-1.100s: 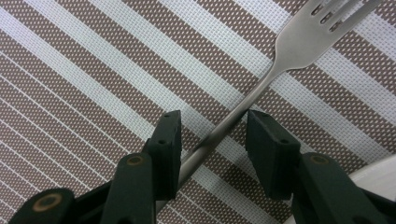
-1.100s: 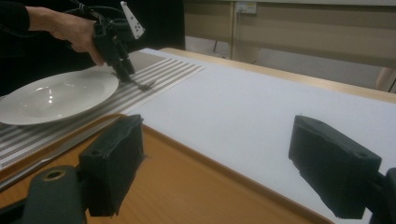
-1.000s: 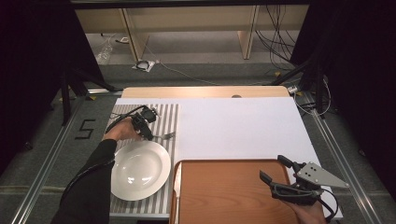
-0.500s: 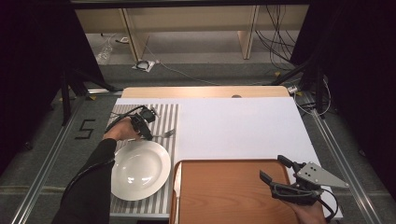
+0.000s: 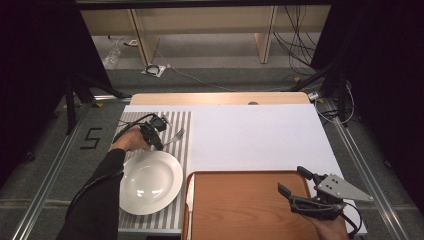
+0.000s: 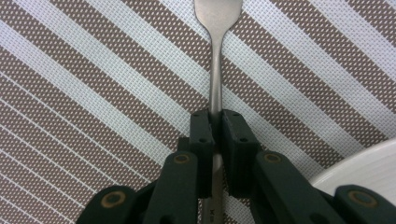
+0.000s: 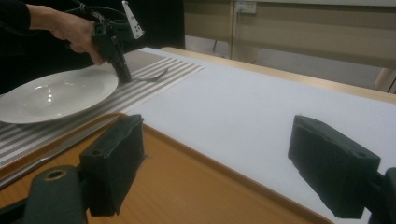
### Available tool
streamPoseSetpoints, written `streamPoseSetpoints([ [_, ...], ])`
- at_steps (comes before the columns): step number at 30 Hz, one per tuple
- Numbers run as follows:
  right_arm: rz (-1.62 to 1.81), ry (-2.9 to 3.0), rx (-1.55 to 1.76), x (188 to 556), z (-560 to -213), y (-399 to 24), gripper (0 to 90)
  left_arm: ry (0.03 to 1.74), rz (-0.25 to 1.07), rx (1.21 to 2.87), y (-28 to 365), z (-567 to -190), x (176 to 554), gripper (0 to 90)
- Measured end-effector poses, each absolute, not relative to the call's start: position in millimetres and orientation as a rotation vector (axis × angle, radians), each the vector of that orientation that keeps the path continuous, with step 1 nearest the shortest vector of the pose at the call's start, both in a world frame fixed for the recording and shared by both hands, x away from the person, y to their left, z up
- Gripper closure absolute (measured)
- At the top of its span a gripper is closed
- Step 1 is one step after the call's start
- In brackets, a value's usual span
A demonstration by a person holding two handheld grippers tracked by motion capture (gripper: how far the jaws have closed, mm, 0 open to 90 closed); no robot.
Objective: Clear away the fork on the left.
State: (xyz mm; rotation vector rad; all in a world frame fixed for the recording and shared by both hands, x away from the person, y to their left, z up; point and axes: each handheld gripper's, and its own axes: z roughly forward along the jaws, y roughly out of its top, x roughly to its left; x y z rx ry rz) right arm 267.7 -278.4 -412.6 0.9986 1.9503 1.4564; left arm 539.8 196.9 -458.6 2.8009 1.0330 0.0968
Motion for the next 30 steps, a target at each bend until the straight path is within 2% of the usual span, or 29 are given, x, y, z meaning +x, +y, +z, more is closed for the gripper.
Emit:
streamPoseSetpoints([
  [8,1.456,1.951,0.995,268,-413,-278,19.3,1.057,0.203,2.79,199,-453,542,83.0],
  [11,1.455,1.95,0.996,268,-413,-279,19.3,1.075,0.29,2.785,200,-446,544,83.0],
  [18,1.456,1.949,0.997,267,-412,-279,19.3,1.104,0.376,2.774,203,-424,543,83.0],
  [24,1.452,1.95,0.993,267,-413,-278,19.4,1.172,0.33,2.694,205,-406,535,83.0],
  [30,1.445,1.953,1.001,268,-413,-278,19.3,1.163,0.266,2.654,196,-393,516,83.0],
])
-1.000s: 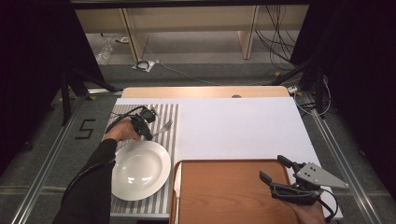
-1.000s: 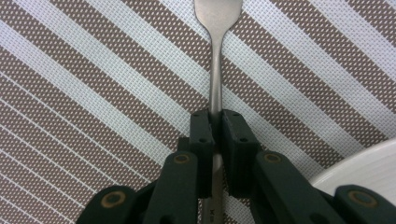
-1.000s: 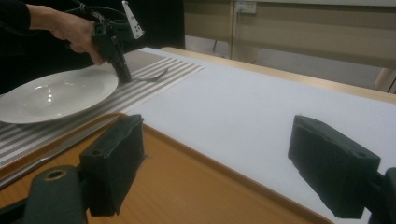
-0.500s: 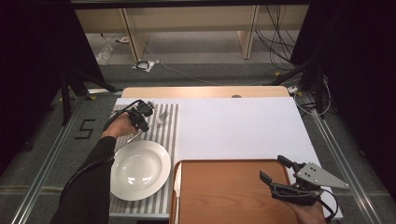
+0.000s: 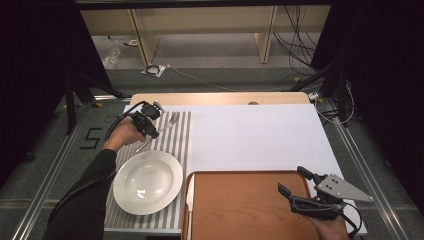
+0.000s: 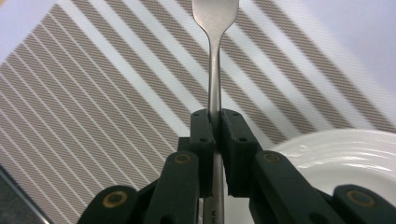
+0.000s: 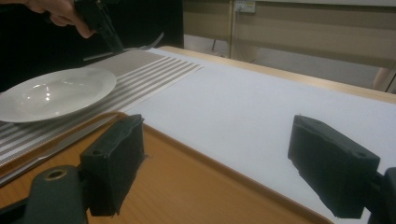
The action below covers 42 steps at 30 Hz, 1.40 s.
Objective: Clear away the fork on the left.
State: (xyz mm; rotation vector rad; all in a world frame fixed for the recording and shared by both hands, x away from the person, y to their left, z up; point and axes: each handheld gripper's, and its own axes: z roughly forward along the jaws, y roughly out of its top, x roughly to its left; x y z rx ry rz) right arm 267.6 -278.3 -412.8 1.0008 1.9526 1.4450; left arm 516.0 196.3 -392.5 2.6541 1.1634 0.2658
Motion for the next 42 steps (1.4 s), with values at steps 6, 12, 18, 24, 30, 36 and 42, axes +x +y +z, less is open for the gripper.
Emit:
streamPoseSetpoints([
  [6,1.449,1.949,0.992,267,-413,-278,19.3,1.132,0.23,2.595,186,-383,494,83.0],
  [12,1.446,1.95,0.993,267,-412,-278,19.3,1.045,0.223,2.552,170,-377,470,83.0],
  [18,1.446,1.949,0.994,267,-413,-278,19.3,0.947,0.238,2.504,148,-375,444,83.0],
  [24,1.446,1.947,0.997,266,-412,-279,19.3,0.861,0.24,2.518,129,-373,422,83.0],
  [30,1.449,1.945,0.987,266,-412,-278,19.3,0.846,0.213,2.516,126,-372,403,83.0],
  [36,1.448,1.948,0.983,265,-412,-277,19.3,0.853,0.191,2.507,123,-375,387,83.0],
  [42,1.449,1.947,0.981,265,-412,-277,19.3,0.836,0.165,2.511,117,-379,379,83.0],
])
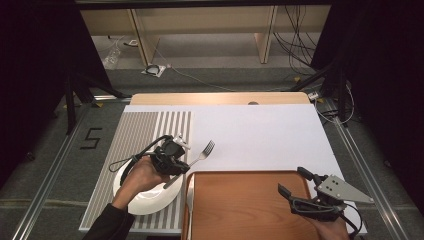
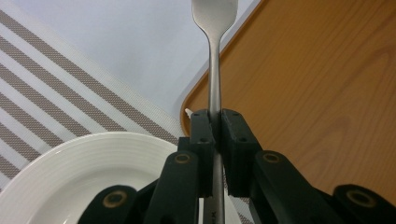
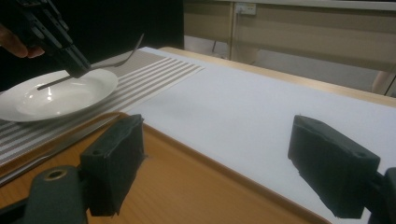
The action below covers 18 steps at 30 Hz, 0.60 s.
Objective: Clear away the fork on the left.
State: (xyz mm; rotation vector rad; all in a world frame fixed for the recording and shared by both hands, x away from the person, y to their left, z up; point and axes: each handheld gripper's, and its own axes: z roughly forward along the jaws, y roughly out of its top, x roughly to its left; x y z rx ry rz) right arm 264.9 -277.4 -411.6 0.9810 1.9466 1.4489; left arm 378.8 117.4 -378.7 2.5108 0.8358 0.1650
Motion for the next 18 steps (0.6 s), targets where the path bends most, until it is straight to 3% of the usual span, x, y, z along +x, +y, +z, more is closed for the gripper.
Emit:
streamPoseSetpoints([
  [18,1.445,1.947,0.983,265,-412,-278,19.3,0.724,0.113,2.6,85,-391,345,83.0],
])
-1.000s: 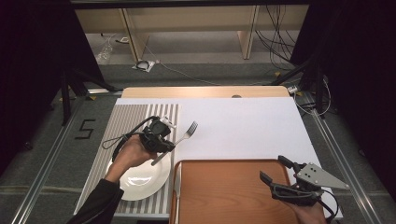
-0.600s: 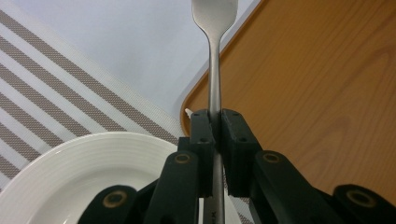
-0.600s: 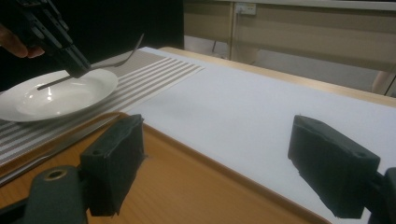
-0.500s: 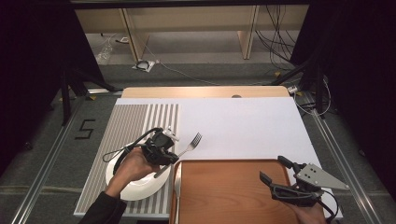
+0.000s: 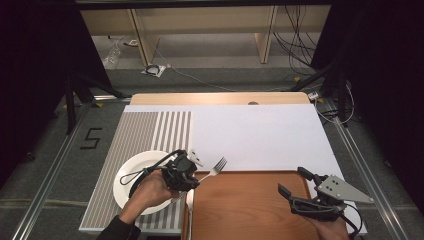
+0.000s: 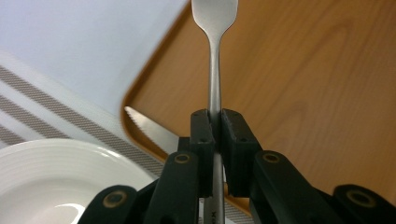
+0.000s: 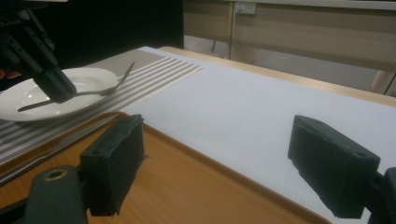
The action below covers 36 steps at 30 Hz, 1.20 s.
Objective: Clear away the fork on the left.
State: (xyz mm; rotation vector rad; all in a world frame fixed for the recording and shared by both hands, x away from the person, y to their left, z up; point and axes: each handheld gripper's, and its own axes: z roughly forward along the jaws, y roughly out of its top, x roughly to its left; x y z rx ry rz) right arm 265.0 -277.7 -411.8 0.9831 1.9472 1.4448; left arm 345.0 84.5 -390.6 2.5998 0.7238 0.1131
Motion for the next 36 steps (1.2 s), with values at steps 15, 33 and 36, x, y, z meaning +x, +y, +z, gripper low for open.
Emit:
streamPoseSetpoints([
  [15,1.443,1.949,0.983,264,-411,-278,19.3,0.596,0.007,2.674,52,-408,315,83.0],
  [33,1.446,1.949,0.976,264,-411,-278,19.3,0.509,-0.145,2.741,26,-430,293,83.0],
  [36,1.447,1.949,0.979,264,-411,-277,19.3,0.487,-0.172,2.756,22,-433,291,83.0],
])
